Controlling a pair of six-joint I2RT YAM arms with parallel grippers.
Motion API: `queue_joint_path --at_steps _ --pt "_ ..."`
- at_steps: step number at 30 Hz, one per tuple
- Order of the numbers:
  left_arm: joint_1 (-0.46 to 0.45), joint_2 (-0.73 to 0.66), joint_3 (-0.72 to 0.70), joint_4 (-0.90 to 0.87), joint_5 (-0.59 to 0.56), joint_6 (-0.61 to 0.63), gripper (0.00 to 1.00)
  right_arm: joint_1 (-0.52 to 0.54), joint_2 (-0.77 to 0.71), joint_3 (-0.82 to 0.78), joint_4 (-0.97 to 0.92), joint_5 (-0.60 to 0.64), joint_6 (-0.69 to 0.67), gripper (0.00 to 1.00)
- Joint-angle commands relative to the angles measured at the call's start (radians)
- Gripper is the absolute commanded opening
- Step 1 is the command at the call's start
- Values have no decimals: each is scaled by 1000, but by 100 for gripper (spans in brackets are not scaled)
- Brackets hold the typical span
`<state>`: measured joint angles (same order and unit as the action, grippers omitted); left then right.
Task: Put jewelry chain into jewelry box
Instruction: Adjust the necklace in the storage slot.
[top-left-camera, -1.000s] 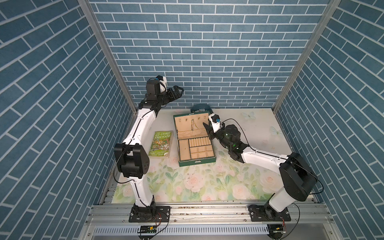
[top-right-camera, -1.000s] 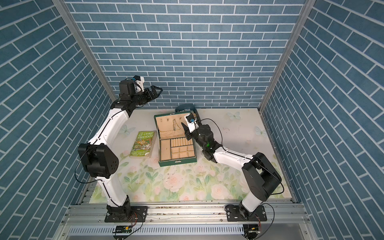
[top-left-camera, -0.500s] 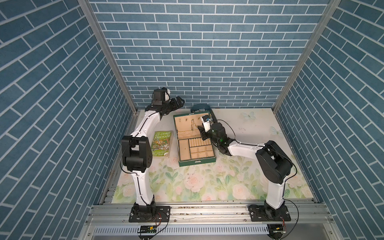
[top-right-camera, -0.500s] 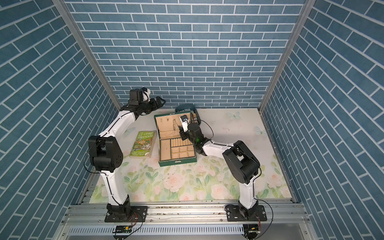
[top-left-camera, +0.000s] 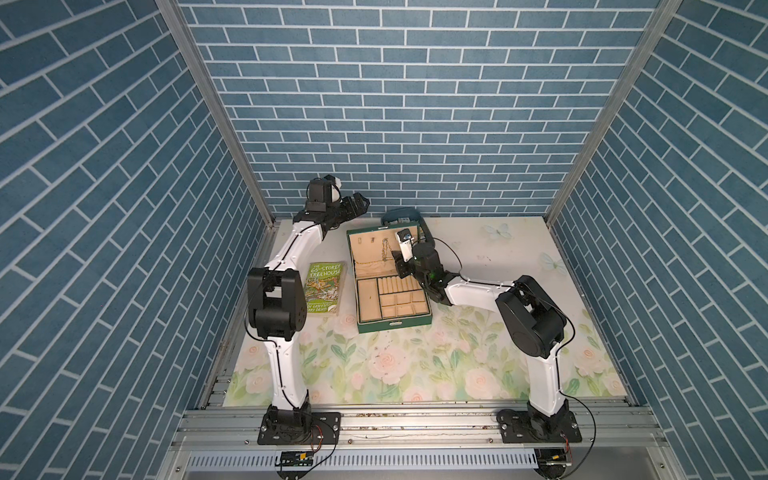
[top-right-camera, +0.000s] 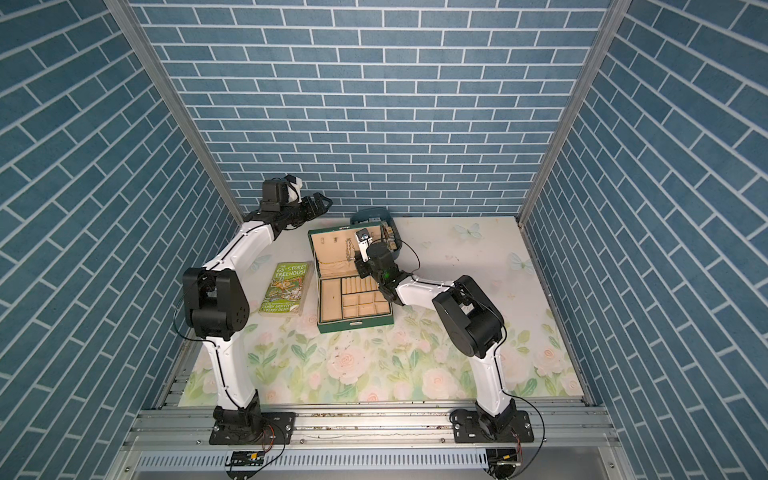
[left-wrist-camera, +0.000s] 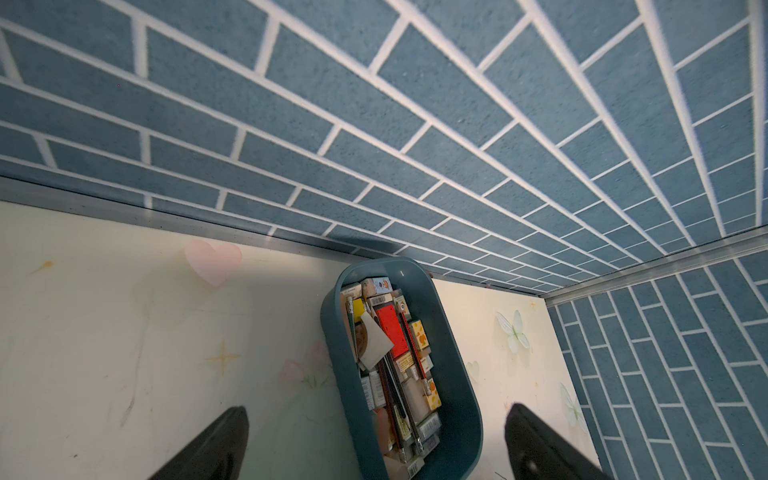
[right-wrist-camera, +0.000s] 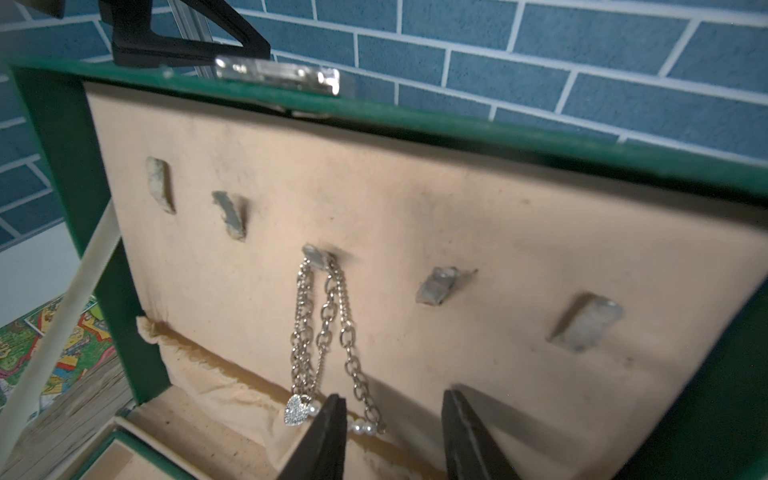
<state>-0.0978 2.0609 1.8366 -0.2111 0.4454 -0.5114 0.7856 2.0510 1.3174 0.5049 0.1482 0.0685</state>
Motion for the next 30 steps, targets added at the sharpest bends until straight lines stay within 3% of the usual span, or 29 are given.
queue_joint_path --at_steps 1,11,20,30 --pt "-2 16 33 10 1 10 100 21 29 27 -7 35 -40 43" --pt "-2 18 32 4 -2 9 100 47 73 51 17 158 -65 41" --pt "-2 21 33 2 5 13 100 47 112 96 21 170 -72 35" --pt "-2 21 34 1 9 15 99 47 101 87 39 146 -68 3"
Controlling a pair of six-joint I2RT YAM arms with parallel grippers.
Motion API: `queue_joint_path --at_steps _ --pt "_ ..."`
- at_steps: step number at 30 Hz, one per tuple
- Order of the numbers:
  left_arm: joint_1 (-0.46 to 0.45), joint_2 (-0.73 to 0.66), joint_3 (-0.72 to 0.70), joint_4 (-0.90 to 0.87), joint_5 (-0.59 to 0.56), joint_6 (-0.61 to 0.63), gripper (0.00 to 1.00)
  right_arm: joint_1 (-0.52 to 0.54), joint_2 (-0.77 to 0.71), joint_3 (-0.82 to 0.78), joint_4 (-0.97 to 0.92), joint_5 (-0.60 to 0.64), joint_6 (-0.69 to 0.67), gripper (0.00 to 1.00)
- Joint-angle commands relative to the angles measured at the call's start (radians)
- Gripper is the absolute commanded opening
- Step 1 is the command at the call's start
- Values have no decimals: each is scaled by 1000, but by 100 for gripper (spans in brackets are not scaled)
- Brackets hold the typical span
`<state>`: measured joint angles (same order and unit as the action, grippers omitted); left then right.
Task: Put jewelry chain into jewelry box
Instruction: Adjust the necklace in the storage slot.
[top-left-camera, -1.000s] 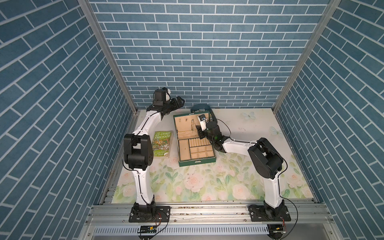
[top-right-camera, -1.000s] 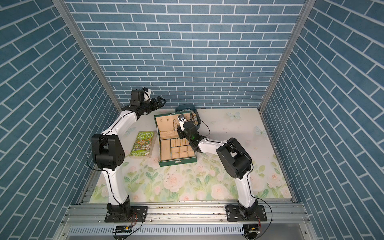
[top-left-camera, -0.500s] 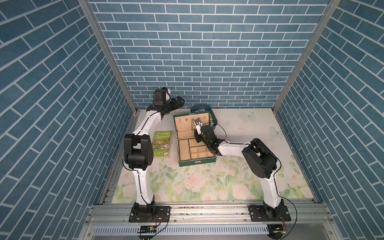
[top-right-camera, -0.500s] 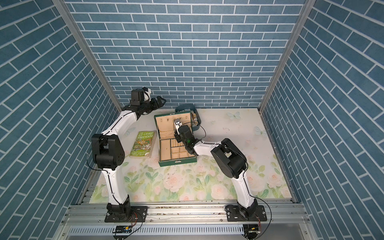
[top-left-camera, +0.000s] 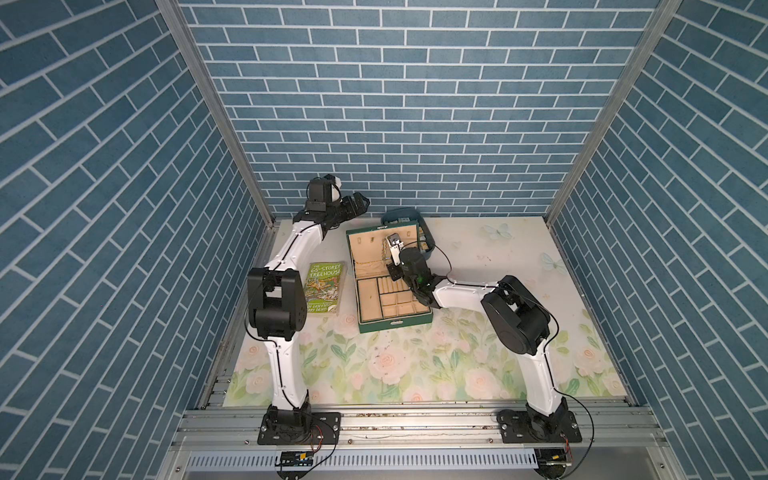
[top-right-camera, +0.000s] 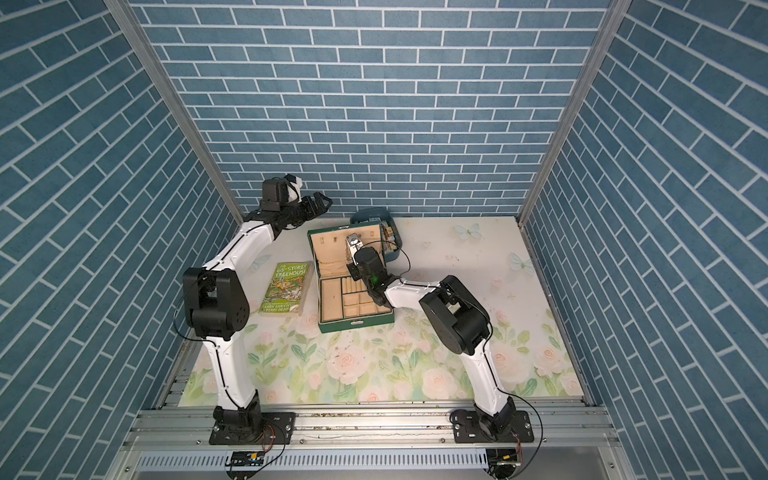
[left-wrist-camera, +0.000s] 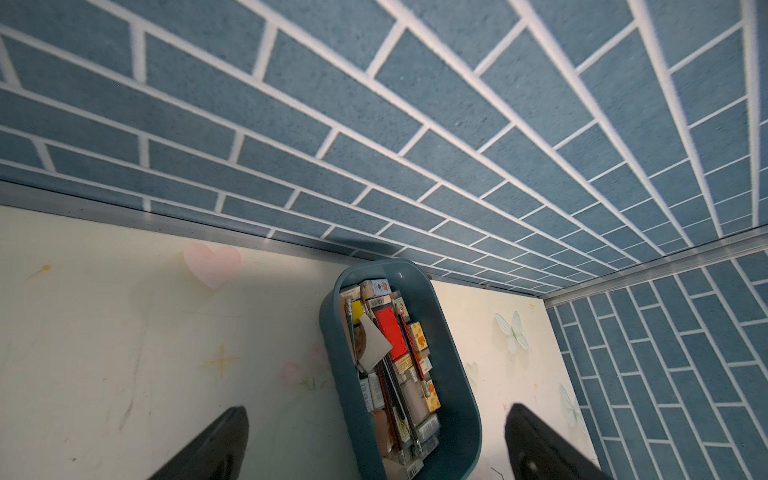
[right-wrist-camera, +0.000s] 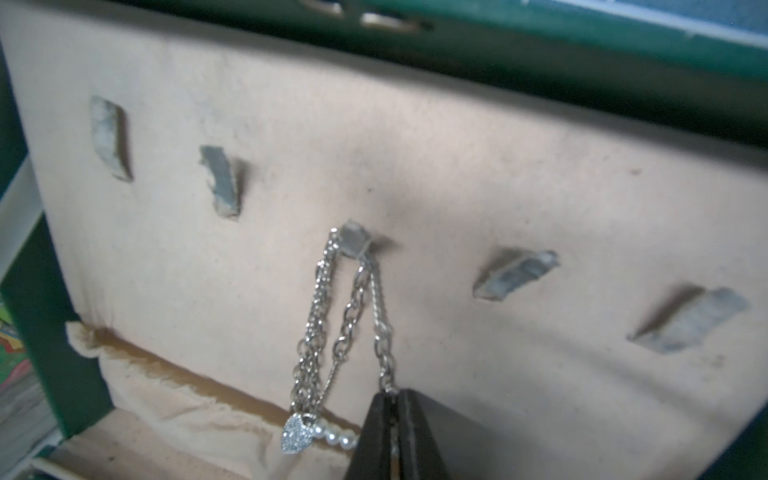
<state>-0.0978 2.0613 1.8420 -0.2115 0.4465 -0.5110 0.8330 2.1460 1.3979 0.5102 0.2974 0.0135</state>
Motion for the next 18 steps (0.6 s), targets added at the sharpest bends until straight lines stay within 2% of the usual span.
queue_joint_path --at_steps 1,18 --pt "-2 20 29 3 9 15 99 1 2 1 36 -10 -14 0" --pt "-2 10 24 0 12 12 100 0 -119 -113 102 -110 36 0"
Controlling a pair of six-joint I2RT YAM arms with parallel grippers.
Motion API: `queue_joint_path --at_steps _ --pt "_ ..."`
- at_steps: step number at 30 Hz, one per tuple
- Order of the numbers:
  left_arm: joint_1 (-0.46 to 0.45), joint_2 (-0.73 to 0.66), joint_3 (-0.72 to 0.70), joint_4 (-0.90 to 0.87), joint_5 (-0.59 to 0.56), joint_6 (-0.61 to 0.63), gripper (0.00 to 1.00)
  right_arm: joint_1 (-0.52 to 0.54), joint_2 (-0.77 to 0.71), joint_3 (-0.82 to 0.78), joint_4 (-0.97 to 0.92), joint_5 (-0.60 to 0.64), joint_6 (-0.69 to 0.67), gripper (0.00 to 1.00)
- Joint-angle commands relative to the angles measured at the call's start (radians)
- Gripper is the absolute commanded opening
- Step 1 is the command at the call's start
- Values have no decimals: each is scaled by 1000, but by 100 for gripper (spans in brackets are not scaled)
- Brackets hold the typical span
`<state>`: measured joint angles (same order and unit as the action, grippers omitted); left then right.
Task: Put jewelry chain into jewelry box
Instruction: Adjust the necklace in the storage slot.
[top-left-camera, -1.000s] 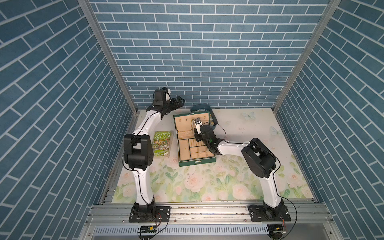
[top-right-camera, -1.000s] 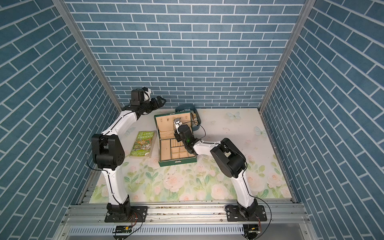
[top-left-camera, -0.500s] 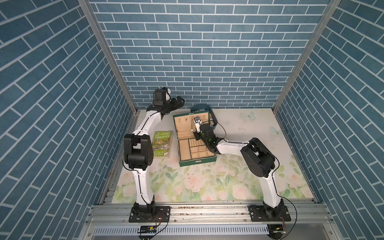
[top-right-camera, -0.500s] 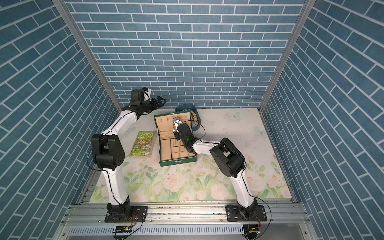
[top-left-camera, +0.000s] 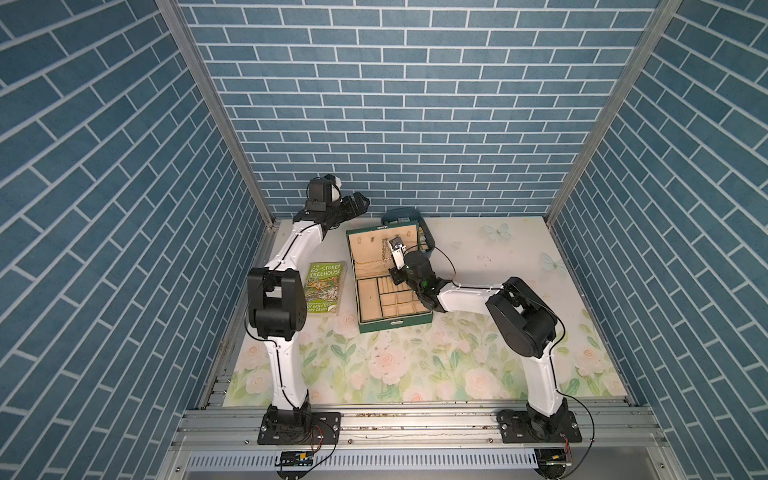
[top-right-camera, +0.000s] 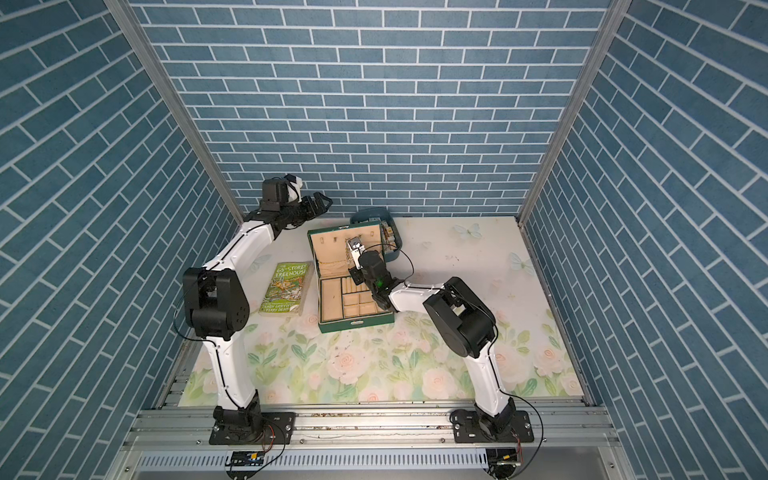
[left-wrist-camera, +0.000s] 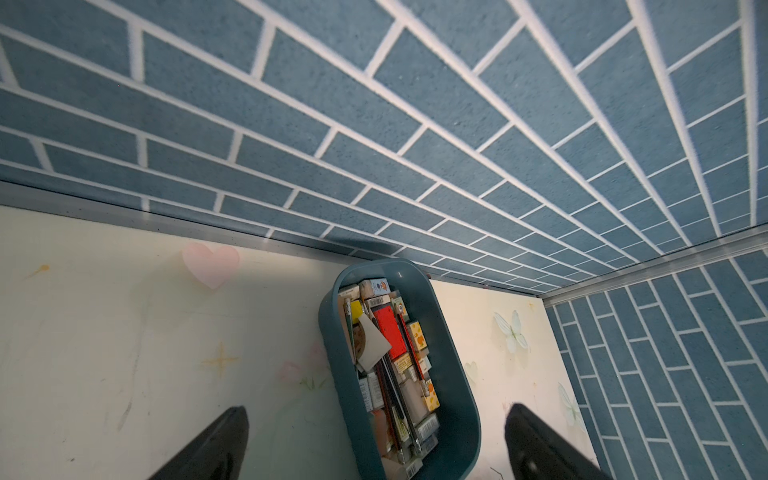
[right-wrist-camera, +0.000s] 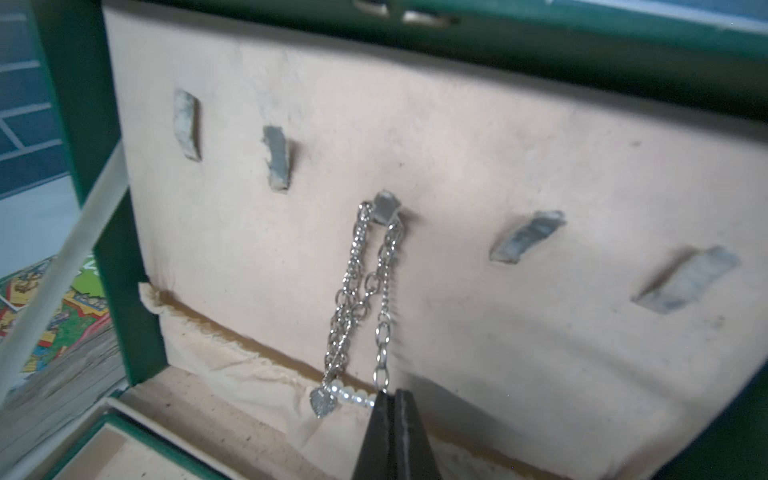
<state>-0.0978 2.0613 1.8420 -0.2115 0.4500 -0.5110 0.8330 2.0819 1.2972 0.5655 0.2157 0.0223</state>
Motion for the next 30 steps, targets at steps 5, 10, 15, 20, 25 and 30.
queue_joint_path --at_steps 5,10,15,20,25,30 --pt "-2 10 23 -1 10 14 100 0 -67 -21 51 -34 32 0" --pt "-2 10 23 -1 11 13 100 0 -92 -34 83 -65 55 0" --pt "-2 11 23 -3 12 15 100 0 -103 -32 77 -77 60 0" --pt "-2 11 24 -4 12 14 100 0 -122 -51 95 -102 77 0" --pt "-2 11 24 -4 12 15 100 0 -128 -57 83 -112 80 0" --pt "-2 10 23 -4 12 13 100 0 -127 -72 76 -114 85 0"
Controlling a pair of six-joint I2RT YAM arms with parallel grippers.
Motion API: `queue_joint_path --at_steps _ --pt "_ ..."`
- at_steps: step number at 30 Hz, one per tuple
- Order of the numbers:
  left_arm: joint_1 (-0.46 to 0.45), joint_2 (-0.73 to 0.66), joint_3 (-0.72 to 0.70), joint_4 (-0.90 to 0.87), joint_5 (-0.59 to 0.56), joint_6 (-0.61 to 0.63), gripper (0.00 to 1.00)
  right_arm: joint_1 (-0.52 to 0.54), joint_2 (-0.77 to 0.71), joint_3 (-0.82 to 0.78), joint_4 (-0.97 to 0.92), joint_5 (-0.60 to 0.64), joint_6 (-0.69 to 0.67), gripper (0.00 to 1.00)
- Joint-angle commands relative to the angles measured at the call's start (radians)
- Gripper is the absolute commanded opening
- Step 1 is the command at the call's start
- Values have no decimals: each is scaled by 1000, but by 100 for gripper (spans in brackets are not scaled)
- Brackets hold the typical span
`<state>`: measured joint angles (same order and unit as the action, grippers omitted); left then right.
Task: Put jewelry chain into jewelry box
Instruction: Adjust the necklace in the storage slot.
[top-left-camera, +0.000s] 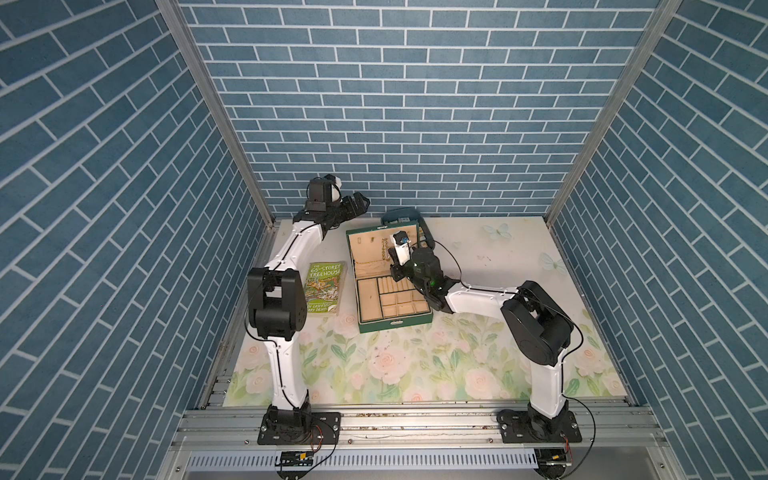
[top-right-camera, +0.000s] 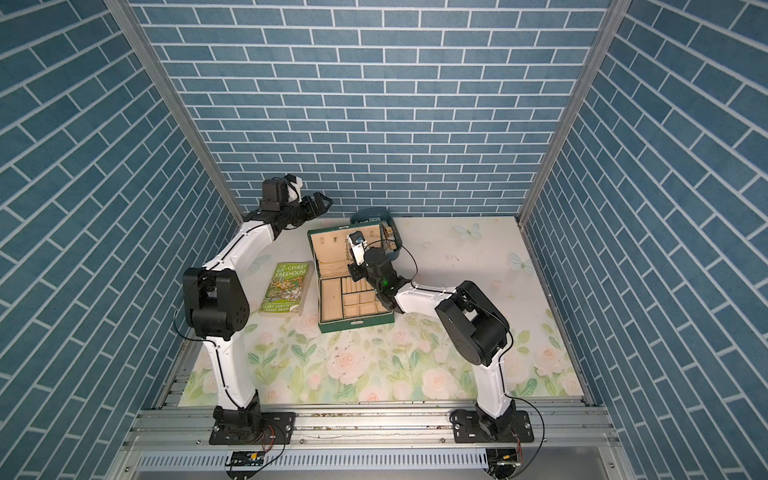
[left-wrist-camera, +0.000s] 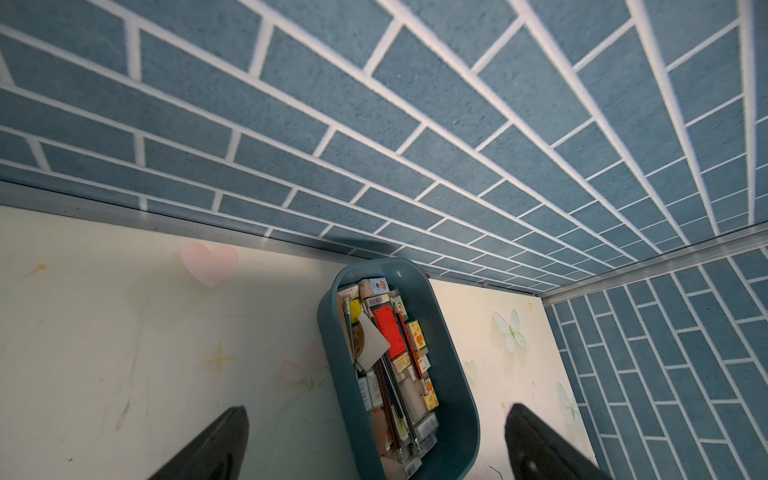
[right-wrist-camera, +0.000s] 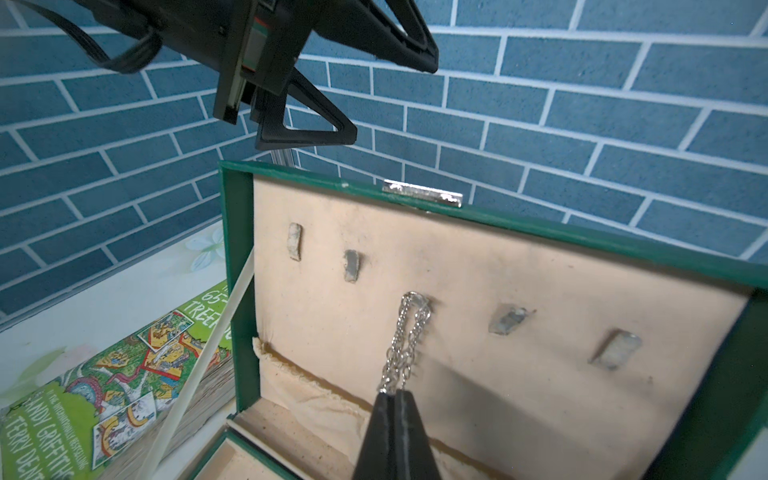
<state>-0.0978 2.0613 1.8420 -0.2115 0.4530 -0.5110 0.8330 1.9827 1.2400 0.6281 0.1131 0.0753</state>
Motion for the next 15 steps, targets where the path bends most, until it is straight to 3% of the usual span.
queue_joint_path --at_steps 1,15 --pt "-2 11 23 -3 9 13 100 0 -25 -12 8 -12 32 0" --pt "-2 14 20 -7 10 13 100 -1 28 9 -47 -4 38 0"
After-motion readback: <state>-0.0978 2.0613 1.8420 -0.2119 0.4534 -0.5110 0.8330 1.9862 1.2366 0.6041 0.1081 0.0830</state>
